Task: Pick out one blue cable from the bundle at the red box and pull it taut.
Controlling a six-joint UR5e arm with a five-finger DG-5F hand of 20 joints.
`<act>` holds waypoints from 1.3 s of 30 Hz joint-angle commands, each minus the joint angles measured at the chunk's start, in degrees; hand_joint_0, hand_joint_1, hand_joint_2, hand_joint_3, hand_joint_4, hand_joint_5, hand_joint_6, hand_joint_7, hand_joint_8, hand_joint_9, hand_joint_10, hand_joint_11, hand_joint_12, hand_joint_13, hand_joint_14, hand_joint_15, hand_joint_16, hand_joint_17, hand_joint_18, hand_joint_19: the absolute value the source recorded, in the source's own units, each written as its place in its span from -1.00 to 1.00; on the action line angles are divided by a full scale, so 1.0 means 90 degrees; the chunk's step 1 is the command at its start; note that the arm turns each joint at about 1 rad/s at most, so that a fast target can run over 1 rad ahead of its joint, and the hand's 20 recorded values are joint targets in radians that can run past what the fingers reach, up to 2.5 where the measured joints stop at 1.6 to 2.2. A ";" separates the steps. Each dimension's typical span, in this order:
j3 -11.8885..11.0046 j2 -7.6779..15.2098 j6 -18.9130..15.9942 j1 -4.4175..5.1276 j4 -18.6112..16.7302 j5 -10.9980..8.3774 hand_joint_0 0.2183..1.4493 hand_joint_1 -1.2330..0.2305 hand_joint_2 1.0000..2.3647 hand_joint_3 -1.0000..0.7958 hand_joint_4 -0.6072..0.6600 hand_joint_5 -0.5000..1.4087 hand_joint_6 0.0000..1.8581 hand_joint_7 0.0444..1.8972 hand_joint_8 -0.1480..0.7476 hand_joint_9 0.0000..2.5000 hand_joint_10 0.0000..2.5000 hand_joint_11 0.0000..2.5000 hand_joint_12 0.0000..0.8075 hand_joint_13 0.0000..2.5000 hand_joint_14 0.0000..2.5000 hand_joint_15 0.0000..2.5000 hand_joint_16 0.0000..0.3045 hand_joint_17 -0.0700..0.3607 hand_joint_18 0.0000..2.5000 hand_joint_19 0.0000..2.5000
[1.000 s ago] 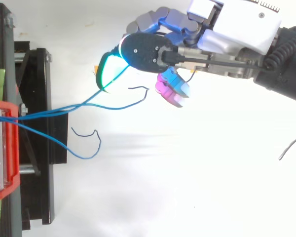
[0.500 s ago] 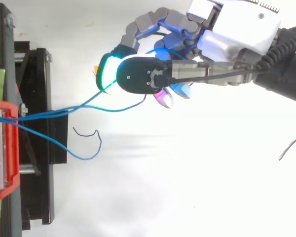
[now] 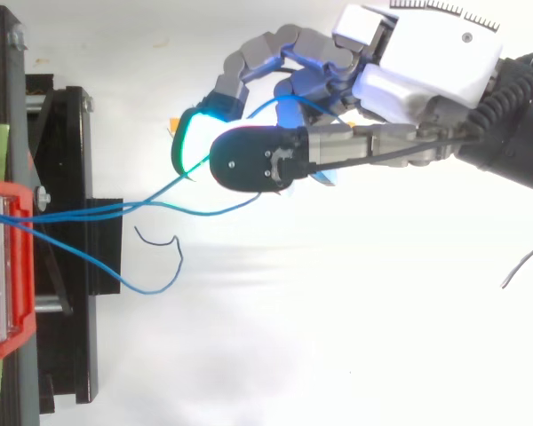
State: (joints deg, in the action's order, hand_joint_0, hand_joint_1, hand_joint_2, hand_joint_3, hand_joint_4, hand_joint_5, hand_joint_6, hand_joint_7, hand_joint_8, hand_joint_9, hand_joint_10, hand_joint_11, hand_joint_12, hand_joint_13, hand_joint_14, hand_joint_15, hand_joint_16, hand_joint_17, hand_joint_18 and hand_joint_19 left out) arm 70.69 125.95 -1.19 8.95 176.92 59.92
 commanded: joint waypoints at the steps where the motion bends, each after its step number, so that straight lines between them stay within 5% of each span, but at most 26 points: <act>1: 0.0007 0.0000 0.0005 0.0002 0.0000 0.0061 -0.25 -0.44 -0.99 -0.33 -0.27 -0.63 0.04 -0.18 -0.30 -0.47 1.00 -0.53 -0.25 -0.24 -0.99 0.06 -0.72 -0.23 -0.51 -0.21; 9: -0.0003 0.0000 -0.0004 0.0002 0.0000 0.0071 -0.33 -0.37 -1.00 -0.44 -0.19 -0.62 0.03 -0.21 -0.30 -0.45 1.00 -0.51 -0.25 -0.24 -0.99 0.06 -0.72 -0.23 -0.50 -0.21; 12: -0.0003 0.0000 -0.0004 0.0002 0.0000 0.0100 -0.58 -0.25 -1.00 -0.44 -0.11 -0.62 0.00 -0.26 -0.20 -0.44 1.00 -0.60 -0.13 -0.22 -0.99 0.03 -0.67 -0.16 -0.47 -0.22; 16: 0.0007 0.0000 -0.0004 0.0002 0.0020 0.0207 -0.64 0.07 -1.00 -0.44 -0.16 -0.61 -0.03 -0.29 -0.21 -0.37 1.00 -0.65 -0.05 -0.19 -0.99 -0.01 -0.65 -0.11 -0.45 -0.22; 19: 0.0007 0.0000 -0.0004 0.0002 0.0020 0.0207 -0.47 0.44 -1.00 -0.44 -0.28 -0.61 -0.05 -0.20 -0.34 -0.31 1.00 -0.49 -0.20 -0.20 -0.99 -0.01 -0.72 -0.22 -0.50 -0.16; 22: -0.0003 0.0000 0.0005 0.0002 0.0020 0.0188 -0.38 0.26 -1.00 -0.44 -0.17 -0.61 -0.05 -0.19 -0.37 -0.28 1.00 -0.43 -0.24 -0.19 -0.99 0.00 -0.73 -0.25 -0.49 -0.15; 28: -0.0003 0.0000 -0.0004 -0.0018 0.0029 0.0168 -0.42 -0.06 -0.97 -0.14 -0.14 -0.61 -0.05 -0.14 -0.32 -0.29 0.97 -0.41 -0.22 -0.20 -0.99 0.00 -0.72 -0.24 -0.49 -0.17; 39: -0.0003 0.0049 0.0298 -0.0096 -0.0156 0.0227 -0.40 -0.30 -0.98 -0.15 -0.11 -0.62 -0.01 -0.18 -0.32 -0.34 0.95 -0.40 -0.21 -0.25 -0.99 -0.02 -0.72 -0.23 -0.50 -0.18</act>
State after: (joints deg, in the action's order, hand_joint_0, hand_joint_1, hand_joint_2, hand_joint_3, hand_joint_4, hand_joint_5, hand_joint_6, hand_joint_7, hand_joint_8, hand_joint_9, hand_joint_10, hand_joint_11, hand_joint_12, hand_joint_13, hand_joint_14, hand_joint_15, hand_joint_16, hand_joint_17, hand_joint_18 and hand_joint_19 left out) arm 70.70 126.29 -0.51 8.35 176.32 61.84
